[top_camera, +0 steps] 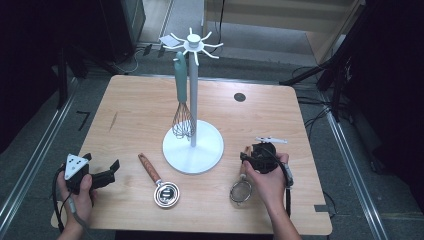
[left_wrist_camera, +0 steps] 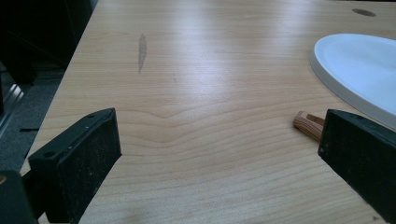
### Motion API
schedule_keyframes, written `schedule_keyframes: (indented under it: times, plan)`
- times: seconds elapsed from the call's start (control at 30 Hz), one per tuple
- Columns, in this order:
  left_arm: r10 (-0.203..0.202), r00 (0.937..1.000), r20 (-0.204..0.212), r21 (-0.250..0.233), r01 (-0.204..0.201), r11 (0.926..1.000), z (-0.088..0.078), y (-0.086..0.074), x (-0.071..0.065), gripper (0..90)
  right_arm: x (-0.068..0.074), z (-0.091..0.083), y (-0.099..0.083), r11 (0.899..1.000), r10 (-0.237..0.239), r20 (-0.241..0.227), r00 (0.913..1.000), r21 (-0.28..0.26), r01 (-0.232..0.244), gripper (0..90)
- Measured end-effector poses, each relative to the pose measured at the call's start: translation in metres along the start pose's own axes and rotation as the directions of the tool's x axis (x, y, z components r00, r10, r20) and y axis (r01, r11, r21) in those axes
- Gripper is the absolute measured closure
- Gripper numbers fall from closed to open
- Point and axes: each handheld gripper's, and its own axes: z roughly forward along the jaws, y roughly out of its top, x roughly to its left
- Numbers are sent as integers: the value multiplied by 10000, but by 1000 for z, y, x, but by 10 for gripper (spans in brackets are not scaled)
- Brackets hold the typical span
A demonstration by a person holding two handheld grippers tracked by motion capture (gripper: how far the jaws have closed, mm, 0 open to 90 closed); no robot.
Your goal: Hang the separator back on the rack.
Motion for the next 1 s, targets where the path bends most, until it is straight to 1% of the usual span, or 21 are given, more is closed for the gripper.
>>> schedule_keyframes:
  times: [0.13,0.23,0.3,0.43,0.47,0.5,0.63,0.8,1.0]
  plan:
    - [-8,10000,-9,7,8,10000,0,0,0,0,-2,4,-1,9995,161,53,9999,284,-162,621]
    - [2,10000,6,7,-2,10000,0,0,0,0,-3,4,-2,9994,161,83,9998,314,-164,656]
    - [3,10000,13,4,-3,10000,0,0,0,0,-4,2,-3,9995,185,87,9998,265,-187,717]
    - [2,10000,13,14,-2,10000,0,0,0,0,-4,2,-3,9994,128,-114,9999,333,-124,819]
    - [2,10000,16,17,-2,10000,0,0,0,0,-4,2,-4,9990,198,-146,9997,393,-192,834]
    - [1,10000,20,18,-1,10000,0,0,0,0,-4,2,-4,9990,161,-166,9997,418,-154,846]
    - [-7,10000,30,3,7,10000,0,0,0,0,-4,3,-4,9989,73,-305,9995,458,-59,866]
    - [-4,10000,39,9,4,10000,0,0,0,0,-4,6,-5,9974,116,-294,9995,714,-95,866]
    - [2,10000,40,13,-2,10000,0,0,0,0,-7,6,-5,9971,135,-274,9995,752,-114,865]
